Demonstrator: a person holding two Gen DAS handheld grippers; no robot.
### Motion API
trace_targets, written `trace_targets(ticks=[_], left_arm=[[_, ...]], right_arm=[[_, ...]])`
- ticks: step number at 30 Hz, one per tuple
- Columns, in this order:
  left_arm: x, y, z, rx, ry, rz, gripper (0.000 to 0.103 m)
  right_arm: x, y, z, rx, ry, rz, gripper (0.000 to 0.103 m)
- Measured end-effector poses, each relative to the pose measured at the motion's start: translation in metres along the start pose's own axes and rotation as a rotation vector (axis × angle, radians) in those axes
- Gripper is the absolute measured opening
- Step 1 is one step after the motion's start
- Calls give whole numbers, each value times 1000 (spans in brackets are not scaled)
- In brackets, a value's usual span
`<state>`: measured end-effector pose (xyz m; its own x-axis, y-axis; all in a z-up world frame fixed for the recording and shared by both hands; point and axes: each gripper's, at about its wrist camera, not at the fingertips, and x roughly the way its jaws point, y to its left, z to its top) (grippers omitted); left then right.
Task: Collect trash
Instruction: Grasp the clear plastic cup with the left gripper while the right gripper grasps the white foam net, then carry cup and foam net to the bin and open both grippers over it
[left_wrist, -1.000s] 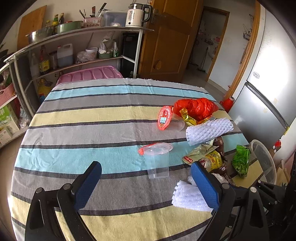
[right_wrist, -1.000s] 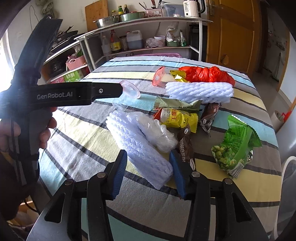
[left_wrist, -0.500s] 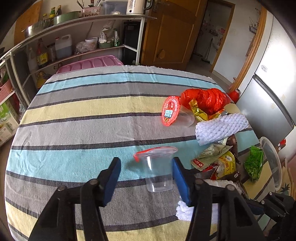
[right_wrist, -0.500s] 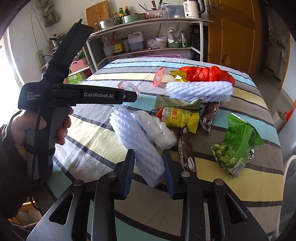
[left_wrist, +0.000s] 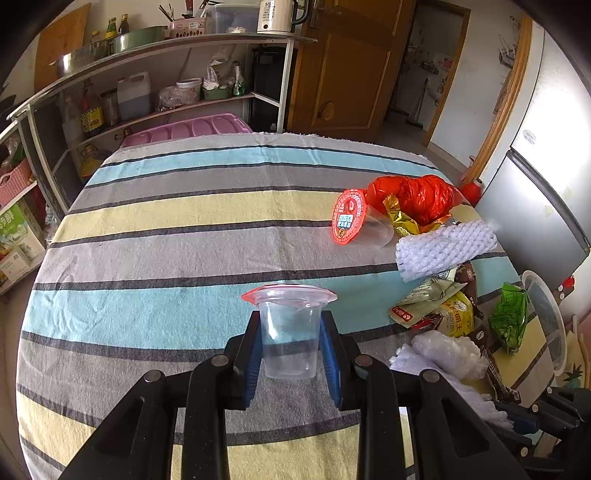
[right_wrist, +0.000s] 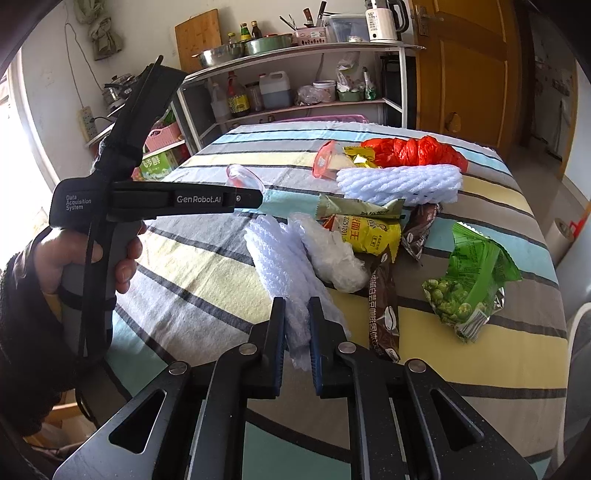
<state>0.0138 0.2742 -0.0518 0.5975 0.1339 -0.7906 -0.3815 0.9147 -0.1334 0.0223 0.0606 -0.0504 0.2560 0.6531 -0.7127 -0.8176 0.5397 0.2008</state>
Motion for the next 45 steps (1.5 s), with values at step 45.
trace_targets(ticks=[45], left_arm=[[-93, -199, -49, 338, -141, -295, 30]], right_arm=[[-169, -72, -60, 392, -349, -330, 12]])
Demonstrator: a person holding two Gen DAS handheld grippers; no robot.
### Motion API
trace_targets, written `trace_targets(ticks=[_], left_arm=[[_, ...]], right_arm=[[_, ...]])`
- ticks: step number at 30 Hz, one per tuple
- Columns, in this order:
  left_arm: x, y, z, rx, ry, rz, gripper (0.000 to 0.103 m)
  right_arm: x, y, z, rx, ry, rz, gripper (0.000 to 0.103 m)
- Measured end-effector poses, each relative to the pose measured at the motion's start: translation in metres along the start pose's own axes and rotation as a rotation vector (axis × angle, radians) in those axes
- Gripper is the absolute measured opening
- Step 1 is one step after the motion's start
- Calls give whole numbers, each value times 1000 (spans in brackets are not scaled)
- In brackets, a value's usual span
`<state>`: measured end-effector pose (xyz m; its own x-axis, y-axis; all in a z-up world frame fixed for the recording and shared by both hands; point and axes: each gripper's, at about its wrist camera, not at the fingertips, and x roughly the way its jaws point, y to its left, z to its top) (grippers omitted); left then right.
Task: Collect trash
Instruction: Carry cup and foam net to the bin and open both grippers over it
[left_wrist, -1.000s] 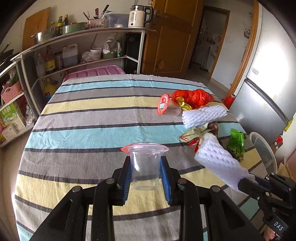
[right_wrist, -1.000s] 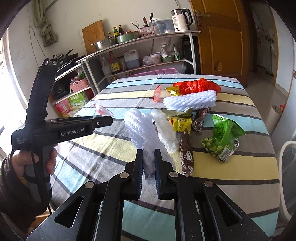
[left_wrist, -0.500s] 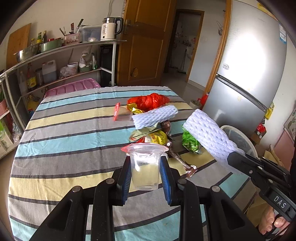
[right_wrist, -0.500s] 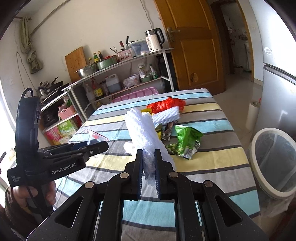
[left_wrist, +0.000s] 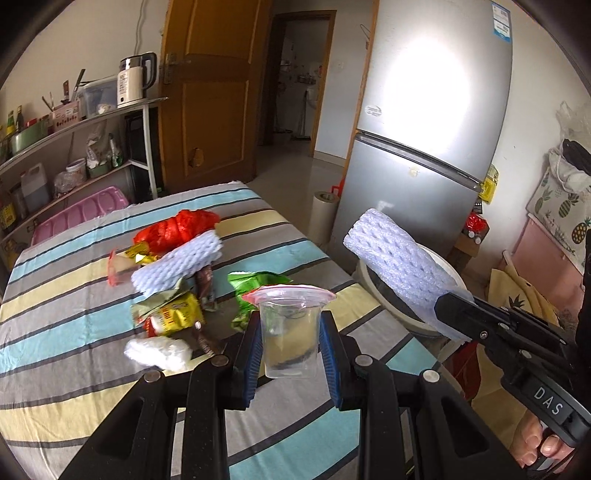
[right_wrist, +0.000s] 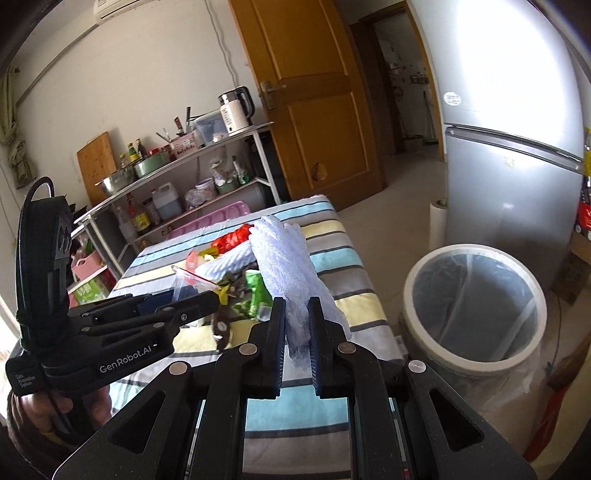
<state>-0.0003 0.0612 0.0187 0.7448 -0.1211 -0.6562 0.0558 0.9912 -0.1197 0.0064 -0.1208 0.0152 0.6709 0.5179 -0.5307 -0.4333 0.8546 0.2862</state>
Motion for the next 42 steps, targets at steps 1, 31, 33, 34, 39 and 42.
trace_targets(ticks=[1, 31, 33, 34, 39, 42], left_arm=[[4, -7, 2, 9, 1, -9, 30], [152, -147, 43, 210, 165, -135, 30], [161, -151, 40, 220, 181, -124, 30], [165, -153, 40, 222, 189, -124, 30], [183, -163, 37, 249, 235, -117, 35], [186, -161, 35, 231, 247, -133, 42]], right_arm=[[-3, -6, 0, 12, -6, -14, 12], [-7, -162, -3, 177, 57, -416, 12], [0, -168, -6, 184, 79, -428, 12], [3, -170, -7, 185, 87, -434, 12], [18, -183, -11, 184, 136, -468, 14], [21, -186, -12, 178, 148, -483, 25]])
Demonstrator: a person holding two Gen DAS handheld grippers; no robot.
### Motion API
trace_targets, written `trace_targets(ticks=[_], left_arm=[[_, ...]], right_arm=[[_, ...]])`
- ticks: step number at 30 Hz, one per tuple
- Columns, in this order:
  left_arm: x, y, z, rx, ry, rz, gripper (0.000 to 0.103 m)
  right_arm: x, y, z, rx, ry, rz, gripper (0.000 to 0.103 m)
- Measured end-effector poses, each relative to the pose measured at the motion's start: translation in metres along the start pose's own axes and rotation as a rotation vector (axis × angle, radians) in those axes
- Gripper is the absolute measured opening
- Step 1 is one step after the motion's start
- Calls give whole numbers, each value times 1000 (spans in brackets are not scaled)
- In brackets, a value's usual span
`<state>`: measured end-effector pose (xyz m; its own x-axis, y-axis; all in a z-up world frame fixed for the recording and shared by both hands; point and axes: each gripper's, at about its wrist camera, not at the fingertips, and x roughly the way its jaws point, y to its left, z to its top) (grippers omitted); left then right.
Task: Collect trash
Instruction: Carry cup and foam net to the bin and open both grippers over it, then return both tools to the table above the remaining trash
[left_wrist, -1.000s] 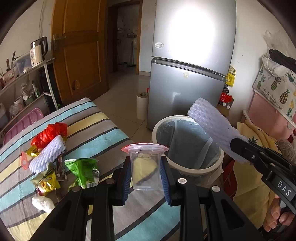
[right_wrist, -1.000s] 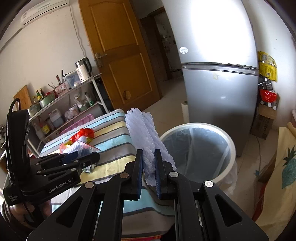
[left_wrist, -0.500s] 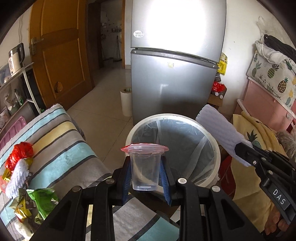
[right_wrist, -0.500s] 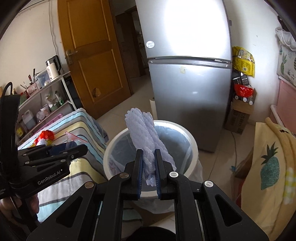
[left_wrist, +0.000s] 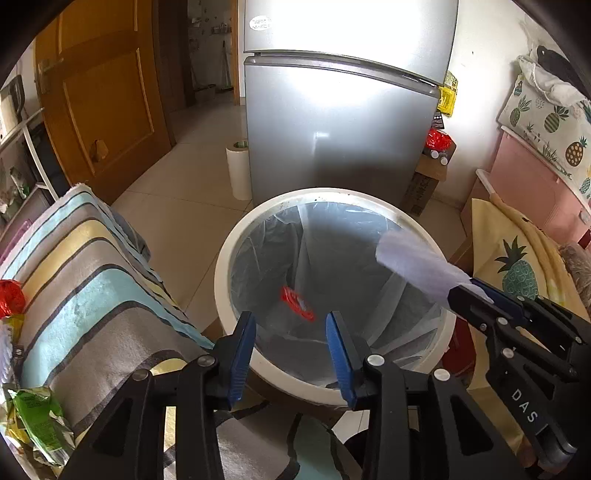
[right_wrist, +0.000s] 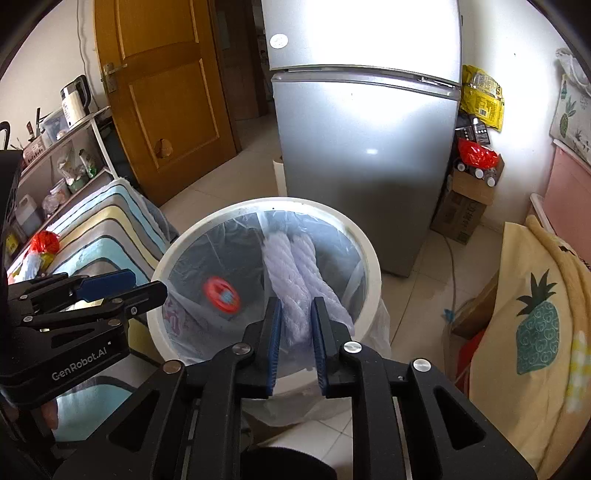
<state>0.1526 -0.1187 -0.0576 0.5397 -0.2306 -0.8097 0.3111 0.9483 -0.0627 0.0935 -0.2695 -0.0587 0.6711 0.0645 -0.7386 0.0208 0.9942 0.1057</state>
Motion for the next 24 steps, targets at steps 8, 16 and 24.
trace_targets(ticks=[8, 16, 24], left_arm=[[-14, 6, -1, -15, -25, 15, 49], [-46, 27, -14, -64, -66, 30, 49], [-90, 62, -41, -124, -139, 118, 50]], right_arm=[[-7, -1, -3, 25, -12, 1, 47], [-29, 13, -3, 23, -58, 29, 47], [-51, 40, -2, -4, -113, 90, 47]])
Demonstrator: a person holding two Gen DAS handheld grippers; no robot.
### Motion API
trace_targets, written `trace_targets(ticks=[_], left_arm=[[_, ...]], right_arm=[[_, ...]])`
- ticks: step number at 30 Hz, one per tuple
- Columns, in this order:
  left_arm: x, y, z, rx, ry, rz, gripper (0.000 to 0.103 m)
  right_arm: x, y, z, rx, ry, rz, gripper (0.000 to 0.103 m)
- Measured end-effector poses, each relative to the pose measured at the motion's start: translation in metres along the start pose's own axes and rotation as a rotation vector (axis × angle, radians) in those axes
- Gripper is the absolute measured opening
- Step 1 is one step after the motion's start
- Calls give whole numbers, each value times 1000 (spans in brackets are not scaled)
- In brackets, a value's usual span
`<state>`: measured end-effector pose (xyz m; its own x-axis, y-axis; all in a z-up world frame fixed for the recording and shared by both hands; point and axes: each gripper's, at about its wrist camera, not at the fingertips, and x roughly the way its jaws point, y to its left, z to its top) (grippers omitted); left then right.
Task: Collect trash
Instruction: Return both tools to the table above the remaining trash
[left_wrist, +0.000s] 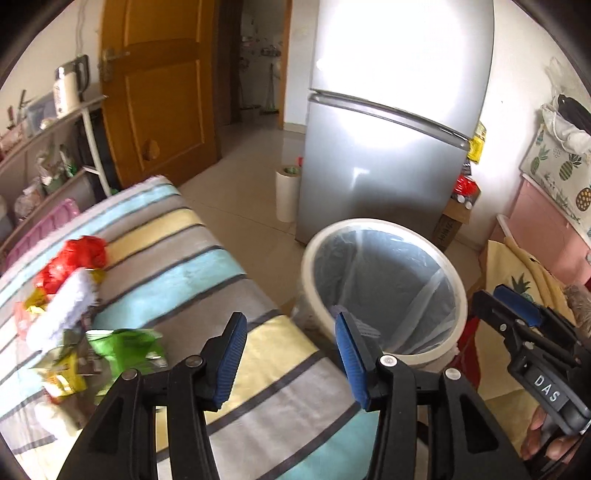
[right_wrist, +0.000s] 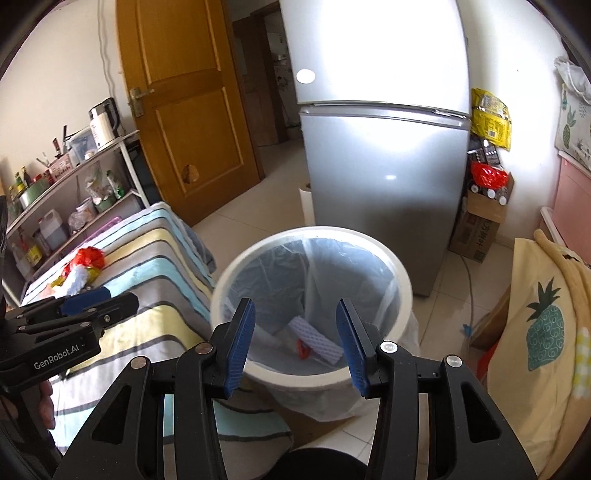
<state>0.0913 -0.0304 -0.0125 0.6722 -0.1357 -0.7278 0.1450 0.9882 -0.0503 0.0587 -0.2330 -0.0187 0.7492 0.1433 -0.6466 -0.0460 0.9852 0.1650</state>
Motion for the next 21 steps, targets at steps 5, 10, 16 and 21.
trace_targets(ticks=[5, 10, 16, 21], left_arm=[[-25, 36, -13, -69, -22, 43, 53], [-44, 71, -29, -116, -35, 129, 55], [-69, 114, -50, -198, -52, 219, 62], [-80, 148, -69, -259, -33, 290, 67]], right_arm=[[-1, 26, -4, -36, 5, 53, 47], [-2, 56, -9, -82, 8, 106, 47], [-2, 87, -14, -128, 12, 165, 47], [2, 114, -18, -163, 26, 206, 51]])
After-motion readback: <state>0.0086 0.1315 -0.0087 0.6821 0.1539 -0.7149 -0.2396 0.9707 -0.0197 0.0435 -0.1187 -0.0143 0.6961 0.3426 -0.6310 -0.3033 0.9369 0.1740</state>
